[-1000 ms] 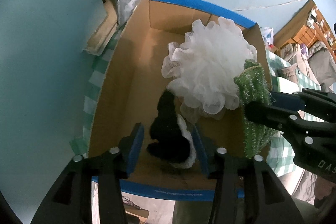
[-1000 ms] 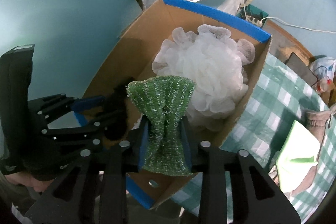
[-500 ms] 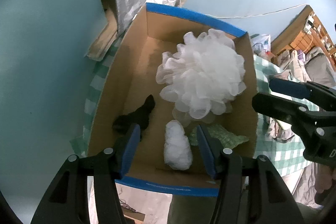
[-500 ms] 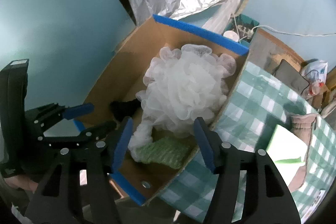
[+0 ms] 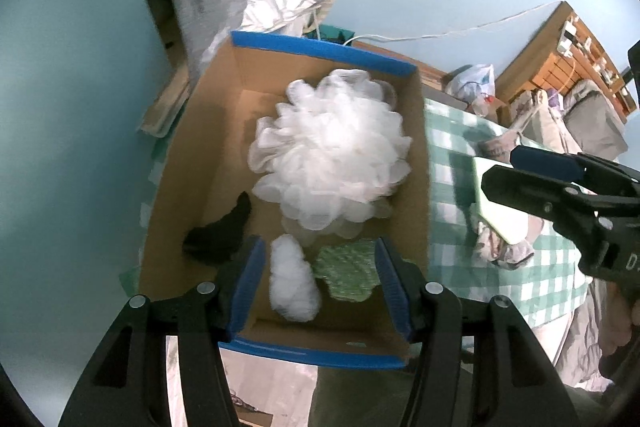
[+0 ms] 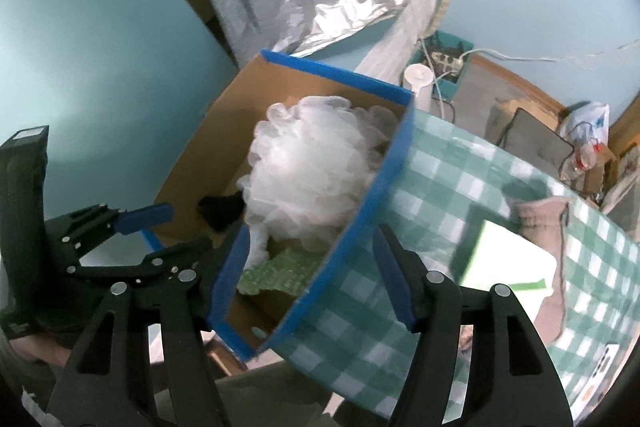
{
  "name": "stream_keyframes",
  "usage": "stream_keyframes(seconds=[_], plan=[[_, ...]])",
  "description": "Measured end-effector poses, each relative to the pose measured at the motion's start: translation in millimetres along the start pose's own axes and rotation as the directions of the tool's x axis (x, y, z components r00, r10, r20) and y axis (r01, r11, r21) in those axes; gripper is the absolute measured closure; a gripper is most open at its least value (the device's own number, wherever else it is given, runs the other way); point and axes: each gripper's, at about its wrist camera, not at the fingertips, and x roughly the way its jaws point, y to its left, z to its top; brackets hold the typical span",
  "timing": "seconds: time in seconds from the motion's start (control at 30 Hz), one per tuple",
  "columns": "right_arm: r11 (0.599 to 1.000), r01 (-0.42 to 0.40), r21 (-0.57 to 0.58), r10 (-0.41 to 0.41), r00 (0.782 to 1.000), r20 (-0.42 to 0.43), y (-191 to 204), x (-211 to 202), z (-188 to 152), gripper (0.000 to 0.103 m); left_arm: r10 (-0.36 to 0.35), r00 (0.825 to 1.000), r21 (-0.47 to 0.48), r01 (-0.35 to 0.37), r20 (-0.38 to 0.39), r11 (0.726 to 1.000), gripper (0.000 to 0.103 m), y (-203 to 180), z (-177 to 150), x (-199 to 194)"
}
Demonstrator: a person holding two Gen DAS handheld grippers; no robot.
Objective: Organize soft objects
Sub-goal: 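Move both tools back over the table toward the light green cloth, then grasp the light green cloth with the left tool while the right tool approaches the grey sock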
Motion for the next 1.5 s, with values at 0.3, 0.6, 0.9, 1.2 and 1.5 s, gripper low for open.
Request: stream_keyframes(seconds=[0.3, 0.6, 0.9, 1.2, 1.5], plan=[[0.997, 0.032, 0.072, -0.034, 0.999, 0.017, -45, -27, -15, 0.037, -0.039, 0.999, 0.071, 0.039, 0.003, 0.997, 0.042, -44, 4, -2], [0.985, 0.076, 0.153, -0.080, 0.997, 0.022, -96, -52, -37, 0.037, -0.068, 0.998, 0.144, 0.069, -0.006, 0.987, 0.041, -87, 10, 1], [0.970, 0.106, 0.221, -0.114, 0.993, 0.025, -138, -73, -57, 0.036, -0.090, 0.996, 0.217, 0.092, -0.020, 0.972, 0.036, -130, 11, 8], [0.952, 0.134, 0.276, -0.143, 0.990, 0.011, -170, -80, -79, 0.034, -0.129, 0.989, 0.237, 0.144, -0.078, 0.961, 0.029, -161, 13, 32], [0.934, 0.164, 0.318, -0.165, 0.986, -0.023, -202, -71, -100, 0.034, -0.132, 0.981, 0.241, 0.164, -0.143, 0.957, 0.026, -185, 14, 67]])
